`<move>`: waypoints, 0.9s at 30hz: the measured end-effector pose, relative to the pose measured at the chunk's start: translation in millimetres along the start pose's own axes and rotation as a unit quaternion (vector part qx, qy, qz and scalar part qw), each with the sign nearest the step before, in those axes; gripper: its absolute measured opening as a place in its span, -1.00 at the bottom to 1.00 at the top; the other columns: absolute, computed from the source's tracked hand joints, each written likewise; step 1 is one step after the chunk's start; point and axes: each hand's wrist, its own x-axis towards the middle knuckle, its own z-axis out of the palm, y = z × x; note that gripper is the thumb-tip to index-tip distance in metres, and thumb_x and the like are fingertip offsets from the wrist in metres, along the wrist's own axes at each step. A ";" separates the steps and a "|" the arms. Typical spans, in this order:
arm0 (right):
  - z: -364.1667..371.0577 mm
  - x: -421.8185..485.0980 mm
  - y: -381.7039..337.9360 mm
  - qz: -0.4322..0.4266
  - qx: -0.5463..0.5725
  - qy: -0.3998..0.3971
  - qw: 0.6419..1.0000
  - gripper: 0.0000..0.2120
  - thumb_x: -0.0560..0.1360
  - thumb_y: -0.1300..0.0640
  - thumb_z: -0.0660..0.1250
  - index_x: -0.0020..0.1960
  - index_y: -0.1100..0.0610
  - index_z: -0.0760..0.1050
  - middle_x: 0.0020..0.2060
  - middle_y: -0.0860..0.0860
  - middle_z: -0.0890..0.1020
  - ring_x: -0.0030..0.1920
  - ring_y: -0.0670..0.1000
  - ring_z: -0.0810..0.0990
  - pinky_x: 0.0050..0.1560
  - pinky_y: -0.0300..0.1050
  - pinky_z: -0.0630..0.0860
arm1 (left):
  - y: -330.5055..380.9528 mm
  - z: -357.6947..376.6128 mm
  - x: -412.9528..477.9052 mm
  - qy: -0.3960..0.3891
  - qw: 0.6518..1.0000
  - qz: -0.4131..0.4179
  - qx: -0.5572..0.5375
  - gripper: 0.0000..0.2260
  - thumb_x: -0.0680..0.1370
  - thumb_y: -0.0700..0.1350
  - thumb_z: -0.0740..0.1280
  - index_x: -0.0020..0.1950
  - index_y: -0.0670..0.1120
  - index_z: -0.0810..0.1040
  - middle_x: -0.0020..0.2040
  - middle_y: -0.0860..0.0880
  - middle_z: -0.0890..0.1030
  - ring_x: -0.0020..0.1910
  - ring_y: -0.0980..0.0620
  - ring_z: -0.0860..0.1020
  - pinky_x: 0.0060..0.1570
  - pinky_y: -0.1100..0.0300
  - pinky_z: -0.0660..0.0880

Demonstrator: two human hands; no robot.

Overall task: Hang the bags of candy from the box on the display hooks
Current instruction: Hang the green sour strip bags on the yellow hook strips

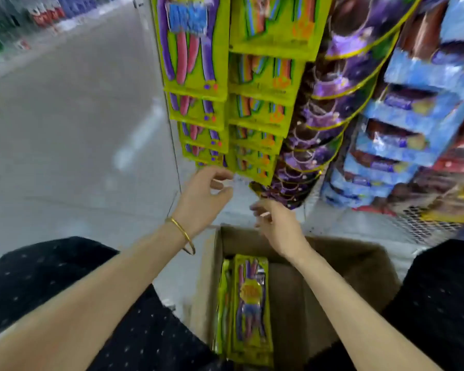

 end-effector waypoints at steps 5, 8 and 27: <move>74.0 -40.3 130.4 0.259 0.036 -0.113 0.958 -0.81 0.49 0.31 0.28 0.10 0.28 0.48 -0.16 0.11 0.59 -0.18 -0.03 0.51 -0.19 -0.17 0.43 | -37.1 21.8 -7.4 -0.082 0.990 -0.113 -0.015 -0.83 0.47 -0.35 0.33 -0.01 -0.13 0.52 -0.12 0.06 0.50 -0.17 0.11 0.48 -0.27 0.49 0.42; 103.8 -55.8 170.6 0.340 0.019 -0.125 0.932 -0.46 0.47 0.24 0.38 0.38 0.31 0.27 0.25 0.17 0.45 0.30 0.13 0.42 0.19 -0.12 0.33 | -49.1 21.0 -4.9 -0.104 0.985 -0.137 -0.013 -0.76 0.47 -0.32 0.33 -0.16 0.04 0.46 -0.11 0.11 0.51 -0.18 0.18 0.49 -0.21 0.40 0.44; 162.2 -32.7 200.7 0.397 0.042 -0.074 0.914 -0.95 0.52 0.17 0.31 -0.03 0.13 0.49 0.01 0.12 0.60 0.03 0.14 0.56 0.09 0.02 0.51 | -47.2 22.2 3.3 -0.121 0.975 -0.184 -0.019 -0.80 0.49 -0.20 0.34 -0.13 0.13 0.50 0.09 0.00 0.56 -0.05 0.05 0.57 0.05 0.06 0.54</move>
